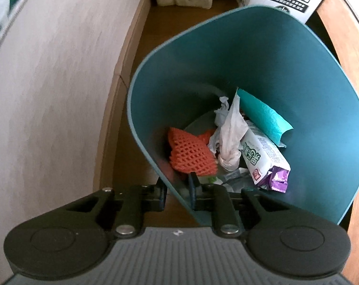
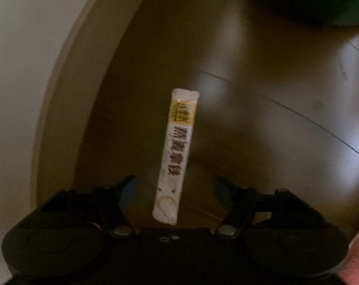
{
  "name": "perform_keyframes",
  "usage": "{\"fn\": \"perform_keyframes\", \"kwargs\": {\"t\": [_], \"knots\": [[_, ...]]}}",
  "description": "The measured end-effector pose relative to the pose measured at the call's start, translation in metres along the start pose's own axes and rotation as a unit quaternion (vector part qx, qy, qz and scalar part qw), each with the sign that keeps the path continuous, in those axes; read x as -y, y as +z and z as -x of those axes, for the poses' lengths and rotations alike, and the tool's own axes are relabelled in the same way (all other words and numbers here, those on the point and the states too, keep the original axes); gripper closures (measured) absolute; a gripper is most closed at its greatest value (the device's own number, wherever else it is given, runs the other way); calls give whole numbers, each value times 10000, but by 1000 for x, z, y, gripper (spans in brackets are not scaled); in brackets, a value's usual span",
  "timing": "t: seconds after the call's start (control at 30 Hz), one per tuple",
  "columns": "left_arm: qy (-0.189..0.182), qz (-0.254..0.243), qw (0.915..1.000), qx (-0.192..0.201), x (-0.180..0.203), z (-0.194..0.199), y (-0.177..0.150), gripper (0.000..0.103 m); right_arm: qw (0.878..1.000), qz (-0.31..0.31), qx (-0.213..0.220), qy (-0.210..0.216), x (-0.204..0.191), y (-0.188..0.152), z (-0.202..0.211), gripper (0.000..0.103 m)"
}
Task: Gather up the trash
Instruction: 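Move the right tool to the floor and grasp the white-yellow snack stick, then carry the snack stick into the teal bin and open the right tool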
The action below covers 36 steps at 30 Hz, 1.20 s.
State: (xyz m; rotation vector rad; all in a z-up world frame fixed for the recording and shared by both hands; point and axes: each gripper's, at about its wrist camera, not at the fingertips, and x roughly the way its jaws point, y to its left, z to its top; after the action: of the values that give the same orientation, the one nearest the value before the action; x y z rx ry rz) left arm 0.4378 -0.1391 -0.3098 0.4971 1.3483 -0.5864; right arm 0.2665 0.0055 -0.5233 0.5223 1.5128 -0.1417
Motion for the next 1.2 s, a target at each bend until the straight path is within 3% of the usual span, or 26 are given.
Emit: {"fn": "perform_keyframes", "kwargs": {"t": [0.1,0.2,0.23,0.27,0.37,0.5,0.7,0.9,1.2], "knots": [[-96,162,9998,-109,-3,-5,-1,87,9997,-14,16,-239,-8,1,-14,46],[0,14,10000,-59,1,-5,-3,87,9985,179,177,-477,-19,1,-19,50],[32,-16,10000,-49,3,-5,-3,87,9976,237,195,-618,-23,1,-20,61],[51,-39,10000,-39,3,-5,-3,87,9961,287,195,-806,-25,1,-20,81],[59,-69,9999,-46,3,-5,-3,87,9971,164,82,-738,-17,2,-20,83],[74,-101,9999,-46,4,-6,-3,87,9971,105,260,-711,7,0,2,85],[189,-114,9997,-139,8,-7,-3,88,9956,-204,577,-707,57,-6,86,85],[346,-204,9990,-200,12,-4,-3,89,9931,-522,874,-575,102,-10,198,85],[314,44,9993,-177,11,2,-1,89,9839,-317,1741,-258,134,32,371,85]]}}
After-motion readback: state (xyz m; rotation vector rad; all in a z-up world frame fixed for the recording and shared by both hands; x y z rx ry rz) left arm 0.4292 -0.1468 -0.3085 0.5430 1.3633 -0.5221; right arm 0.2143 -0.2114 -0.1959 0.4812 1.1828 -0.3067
